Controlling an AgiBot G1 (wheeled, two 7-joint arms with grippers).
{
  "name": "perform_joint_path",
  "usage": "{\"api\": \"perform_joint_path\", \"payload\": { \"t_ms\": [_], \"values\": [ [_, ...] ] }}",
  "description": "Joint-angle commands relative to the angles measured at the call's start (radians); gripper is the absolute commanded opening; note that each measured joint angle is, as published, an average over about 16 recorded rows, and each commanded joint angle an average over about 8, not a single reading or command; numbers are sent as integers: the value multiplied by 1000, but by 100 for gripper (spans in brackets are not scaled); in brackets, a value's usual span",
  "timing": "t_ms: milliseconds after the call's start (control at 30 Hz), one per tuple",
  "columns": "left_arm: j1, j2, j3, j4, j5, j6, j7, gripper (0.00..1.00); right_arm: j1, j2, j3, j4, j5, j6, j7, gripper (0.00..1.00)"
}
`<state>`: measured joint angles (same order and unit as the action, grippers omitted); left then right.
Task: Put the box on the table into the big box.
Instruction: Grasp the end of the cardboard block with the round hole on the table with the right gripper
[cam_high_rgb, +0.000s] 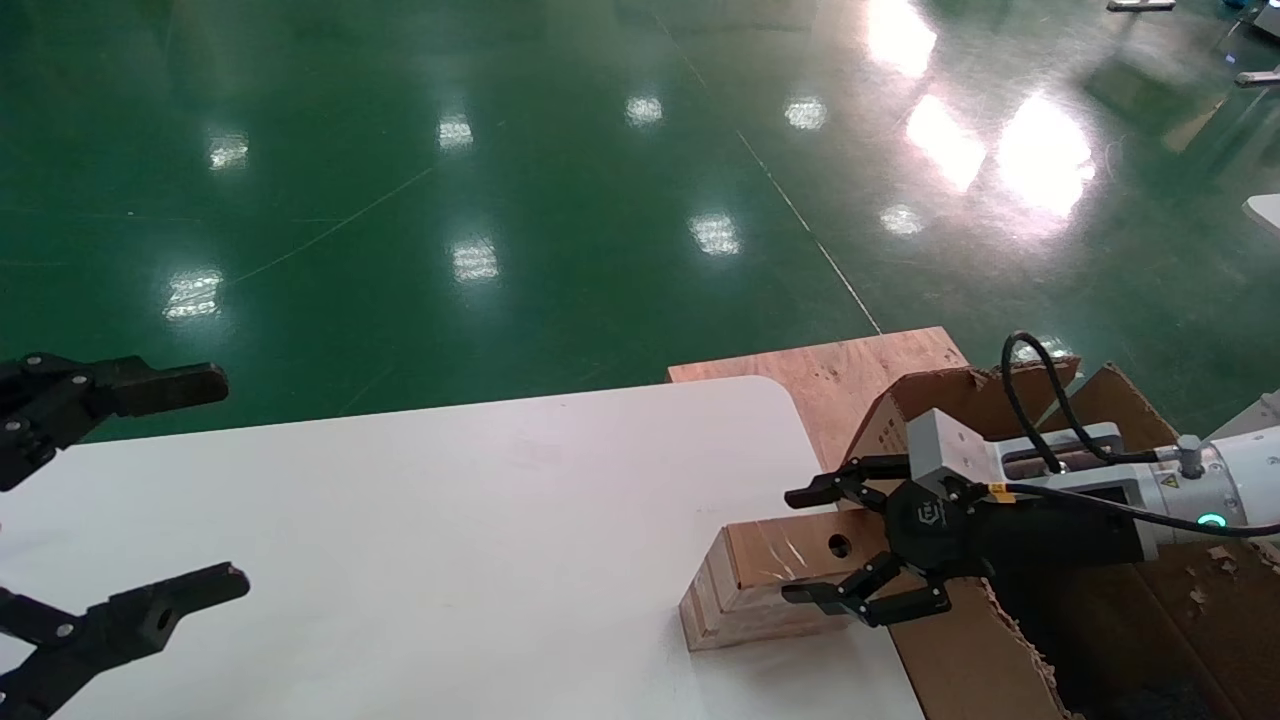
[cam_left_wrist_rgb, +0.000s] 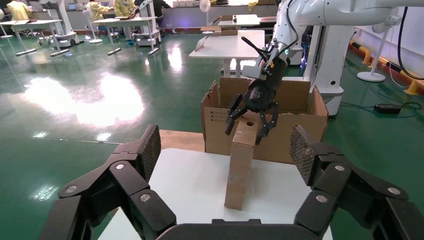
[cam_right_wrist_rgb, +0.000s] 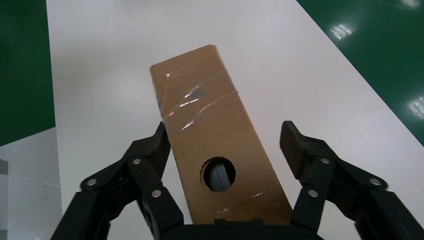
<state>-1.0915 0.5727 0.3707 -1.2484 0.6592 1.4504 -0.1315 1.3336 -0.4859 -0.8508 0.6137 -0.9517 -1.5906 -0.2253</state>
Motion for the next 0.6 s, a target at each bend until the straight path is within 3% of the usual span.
{"api": "perform_joint_path", "payload": {
  "t_ms": [33, 400, 600],
  "values": [
    [0, 0, 0, 0, 0, 0, 0, 100, 0, 0, 0, 0, 0, 0, 0, 0],
    [0, 0, 0, 0, 0, 0, 0, 100, -4, -1, -1, 3, 5, 7, 5, 0],
    [0, 0, 0, 0, 0, 0, 0, 100, -35, 10, -4, 30, 80, 10, 71, 0]
  ]
}}
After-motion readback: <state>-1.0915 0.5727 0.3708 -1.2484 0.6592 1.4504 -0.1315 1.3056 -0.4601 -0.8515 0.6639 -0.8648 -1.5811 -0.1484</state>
